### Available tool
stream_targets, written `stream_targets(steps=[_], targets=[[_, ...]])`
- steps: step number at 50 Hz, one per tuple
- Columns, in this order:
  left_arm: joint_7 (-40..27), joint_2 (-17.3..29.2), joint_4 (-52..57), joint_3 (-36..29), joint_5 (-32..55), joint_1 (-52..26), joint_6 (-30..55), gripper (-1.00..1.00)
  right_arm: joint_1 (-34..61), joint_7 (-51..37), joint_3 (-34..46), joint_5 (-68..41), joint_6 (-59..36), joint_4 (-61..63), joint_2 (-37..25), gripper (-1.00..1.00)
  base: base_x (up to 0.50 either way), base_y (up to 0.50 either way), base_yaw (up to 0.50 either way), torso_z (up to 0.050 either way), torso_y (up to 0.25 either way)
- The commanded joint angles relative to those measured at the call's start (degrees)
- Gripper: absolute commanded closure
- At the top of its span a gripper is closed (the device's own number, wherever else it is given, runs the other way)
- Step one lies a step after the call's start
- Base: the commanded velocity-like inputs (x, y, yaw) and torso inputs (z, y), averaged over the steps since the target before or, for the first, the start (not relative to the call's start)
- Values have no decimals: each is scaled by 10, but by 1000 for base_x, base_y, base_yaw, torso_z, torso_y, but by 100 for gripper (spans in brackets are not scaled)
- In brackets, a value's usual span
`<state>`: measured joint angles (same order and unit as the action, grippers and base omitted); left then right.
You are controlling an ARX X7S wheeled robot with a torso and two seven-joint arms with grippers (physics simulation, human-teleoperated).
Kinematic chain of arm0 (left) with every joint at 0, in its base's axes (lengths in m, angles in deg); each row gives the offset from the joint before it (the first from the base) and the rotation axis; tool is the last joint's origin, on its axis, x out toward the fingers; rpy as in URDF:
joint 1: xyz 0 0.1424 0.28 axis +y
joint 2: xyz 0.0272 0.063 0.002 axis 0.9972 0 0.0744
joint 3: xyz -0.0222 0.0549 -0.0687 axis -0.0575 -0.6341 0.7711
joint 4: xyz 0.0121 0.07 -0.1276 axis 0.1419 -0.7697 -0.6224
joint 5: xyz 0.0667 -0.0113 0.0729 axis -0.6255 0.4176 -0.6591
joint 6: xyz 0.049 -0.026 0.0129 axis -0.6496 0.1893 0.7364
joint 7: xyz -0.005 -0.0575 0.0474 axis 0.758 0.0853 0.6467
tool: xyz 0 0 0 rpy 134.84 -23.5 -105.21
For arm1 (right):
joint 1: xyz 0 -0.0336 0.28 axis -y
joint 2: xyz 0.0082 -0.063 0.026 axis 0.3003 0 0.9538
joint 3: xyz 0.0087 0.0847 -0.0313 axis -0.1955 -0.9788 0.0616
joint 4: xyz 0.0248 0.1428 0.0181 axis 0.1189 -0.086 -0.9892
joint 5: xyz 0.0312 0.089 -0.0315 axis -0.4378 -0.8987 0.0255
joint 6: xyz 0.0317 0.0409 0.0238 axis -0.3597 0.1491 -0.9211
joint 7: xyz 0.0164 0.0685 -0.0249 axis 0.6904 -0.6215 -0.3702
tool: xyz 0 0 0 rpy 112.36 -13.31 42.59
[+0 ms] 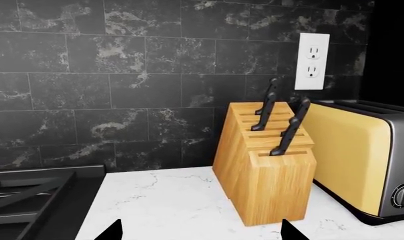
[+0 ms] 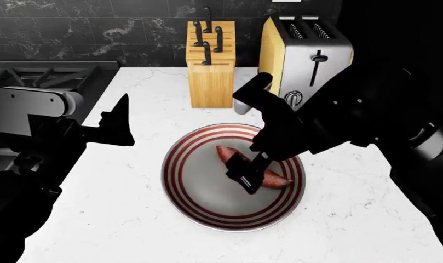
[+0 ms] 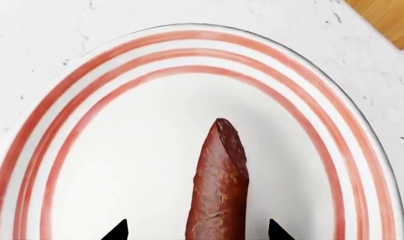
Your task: Frozen meat rests on a plate on the counter. Retrieve the meat and place it in a pot on a burner. Then turn the burner on.
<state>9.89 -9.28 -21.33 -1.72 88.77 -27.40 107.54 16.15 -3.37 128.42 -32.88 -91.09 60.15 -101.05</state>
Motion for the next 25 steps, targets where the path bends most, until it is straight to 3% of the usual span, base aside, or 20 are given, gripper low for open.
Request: stream_targets(steps=[1,25], targets=[[-1,1,1,0,1,1,-1,-100,0,2,8,2,4,0,0,-100,0,0,0,0,0],[-2,3,-2,-2,2,4,-7,-100,-2,4,22,6,10,3,-2,-100,0,0,0,0,0]])
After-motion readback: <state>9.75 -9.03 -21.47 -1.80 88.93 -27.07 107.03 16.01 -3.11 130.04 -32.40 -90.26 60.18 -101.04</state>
